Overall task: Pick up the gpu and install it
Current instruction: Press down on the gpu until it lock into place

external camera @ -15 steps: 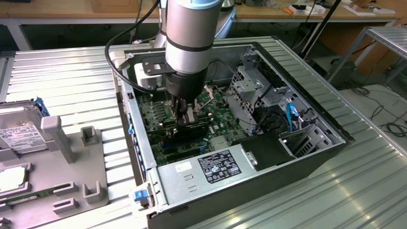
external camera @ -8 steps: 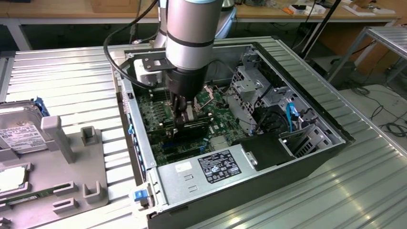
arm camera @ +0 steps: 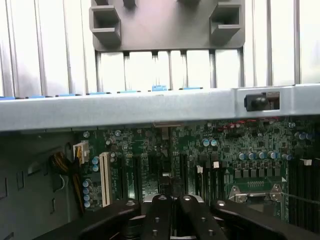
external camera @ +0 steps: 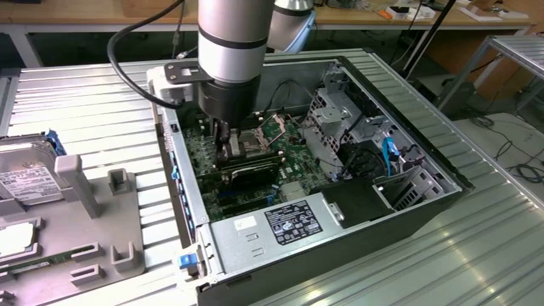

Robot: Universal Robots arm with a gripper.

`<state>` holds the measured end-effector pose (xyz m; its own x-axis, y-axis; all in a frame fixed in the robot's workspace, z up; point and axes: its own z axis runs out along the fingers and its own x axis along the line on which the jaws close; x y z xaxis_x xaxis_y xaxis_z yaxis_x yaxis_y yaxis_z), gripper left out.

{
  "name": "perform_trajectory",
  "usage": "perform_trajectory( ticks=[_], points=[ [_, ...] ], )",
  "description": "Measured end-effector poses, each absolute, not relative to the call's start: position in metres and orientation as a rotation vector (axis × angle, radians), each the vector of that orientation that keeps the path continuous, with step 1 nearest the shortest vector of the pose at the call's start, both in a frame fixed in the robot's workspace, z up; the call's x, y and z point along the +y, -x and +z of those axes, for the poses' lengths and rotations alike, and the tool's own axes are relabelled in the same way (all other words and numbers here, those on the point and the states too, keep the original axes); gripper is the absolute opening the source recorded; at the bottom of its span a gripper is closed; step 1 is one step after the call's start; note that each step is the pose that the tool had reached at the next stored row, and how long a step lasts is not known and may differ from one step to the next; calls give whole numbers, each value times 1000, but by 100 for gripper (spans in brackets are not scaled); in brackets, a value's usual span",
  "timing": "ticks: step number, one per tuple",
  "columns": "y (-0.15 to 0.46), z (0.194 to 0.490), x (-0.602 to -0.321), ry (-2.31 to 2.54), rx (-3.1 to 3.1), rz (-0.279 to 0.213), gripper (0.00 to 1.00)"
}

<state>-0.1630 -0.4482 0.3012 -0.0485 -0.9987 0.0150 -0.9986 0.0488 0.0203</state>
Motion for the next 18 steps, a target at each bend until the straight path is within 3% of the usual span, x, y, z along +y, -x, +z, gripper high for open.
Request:
perform_trajectory(
  ticks=[6, 11, 18],
  points=[
    [183, 302, -448, -2155, -2262, -55, 11],
    [191, 302, -446, -2177, -2283, -139, 11],
    [193, 310, -443, -2172, -2278, -148, 11]
  ],
)
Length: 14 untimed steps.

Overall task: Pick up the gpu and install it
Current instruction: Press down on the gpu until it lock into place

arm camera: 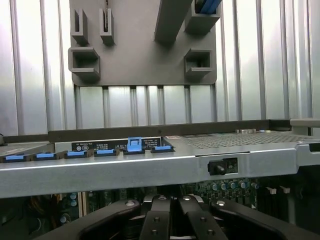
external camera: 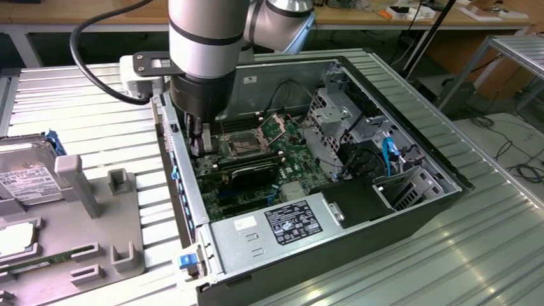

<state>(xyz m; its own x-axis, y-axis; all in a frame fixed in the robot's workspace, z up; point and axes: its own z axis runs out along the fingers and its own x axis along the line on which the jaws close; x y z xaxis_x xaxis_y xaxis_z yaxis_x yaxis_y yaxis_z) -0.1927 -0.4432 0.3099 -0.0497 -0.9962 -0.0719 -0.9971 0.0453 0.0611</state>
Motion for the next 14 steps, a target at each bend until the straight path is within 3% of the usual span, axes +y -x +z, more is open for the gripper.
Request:
perform_trajectory(
  ticks=[14],
  points=[
    [194, 310, -444, 2181, 2291, 95, 11]
  ],
)
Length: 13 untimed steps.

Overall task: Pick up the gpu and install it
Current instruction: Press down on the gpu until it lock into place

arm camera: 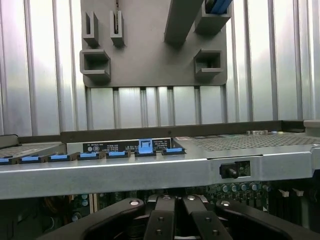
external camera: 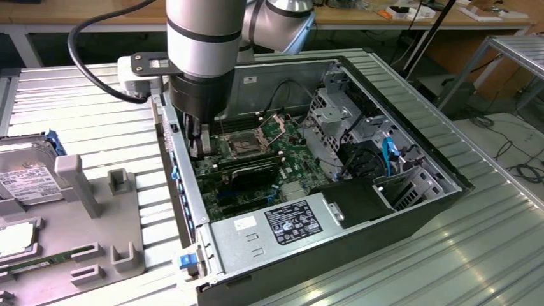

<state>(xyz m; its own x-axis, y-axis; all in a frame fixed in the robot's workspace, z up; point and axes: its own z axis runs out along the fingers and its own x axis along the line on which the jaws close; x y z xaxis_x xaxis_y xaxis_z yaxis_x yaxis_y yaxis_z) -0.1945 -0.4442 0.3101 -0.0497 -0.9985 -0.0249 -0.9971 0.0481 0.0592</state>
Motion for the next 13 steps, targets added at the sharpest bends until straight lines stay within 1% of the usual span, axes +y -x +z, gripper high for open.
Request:
perform_trajectory(
  ticks=[6, 10, 13],
  points=[
    [195, 310, -444, -2134, -2243, -56, 11],
    [195, 310, -443, -2135, -2244, -59, 11],
    [195, 310, -443, -2148, -2256, -89, 11]
  ],
)
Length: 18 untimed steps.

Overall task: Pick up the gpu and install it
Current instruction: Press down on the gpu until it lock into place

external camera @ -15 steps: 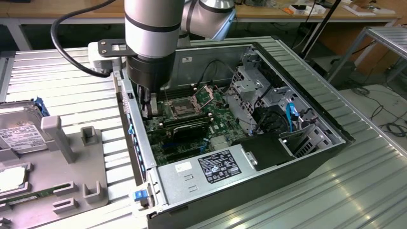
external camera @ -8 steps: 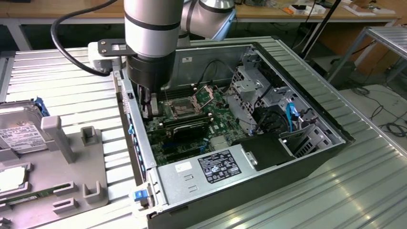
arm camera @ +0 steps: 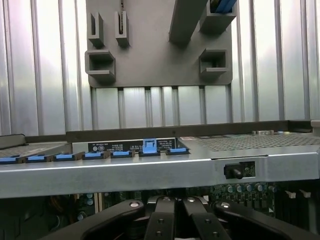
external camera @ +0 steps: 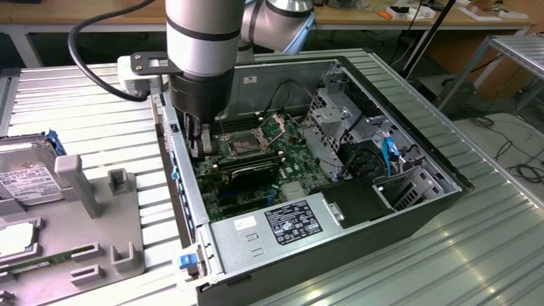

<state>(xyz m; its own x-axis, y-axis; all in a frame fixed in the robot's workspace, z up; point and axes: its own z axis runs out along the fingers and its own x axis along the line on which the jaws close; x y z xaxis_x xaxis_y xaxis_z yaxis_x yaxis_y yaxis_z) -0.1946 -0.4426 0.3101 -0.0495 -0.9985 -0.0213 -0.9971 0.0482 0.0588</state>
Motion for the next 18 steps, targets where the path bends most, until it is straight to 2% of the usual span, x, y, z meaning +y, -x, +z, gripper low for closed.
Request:
perform_trajectory(
  ticks=[5, 18],
  points=[
    [195, 310, -442, -2174, -2280, -150, 11],
    [197, 309, -444, -2173, -2279, -138, 11]
  ],
)
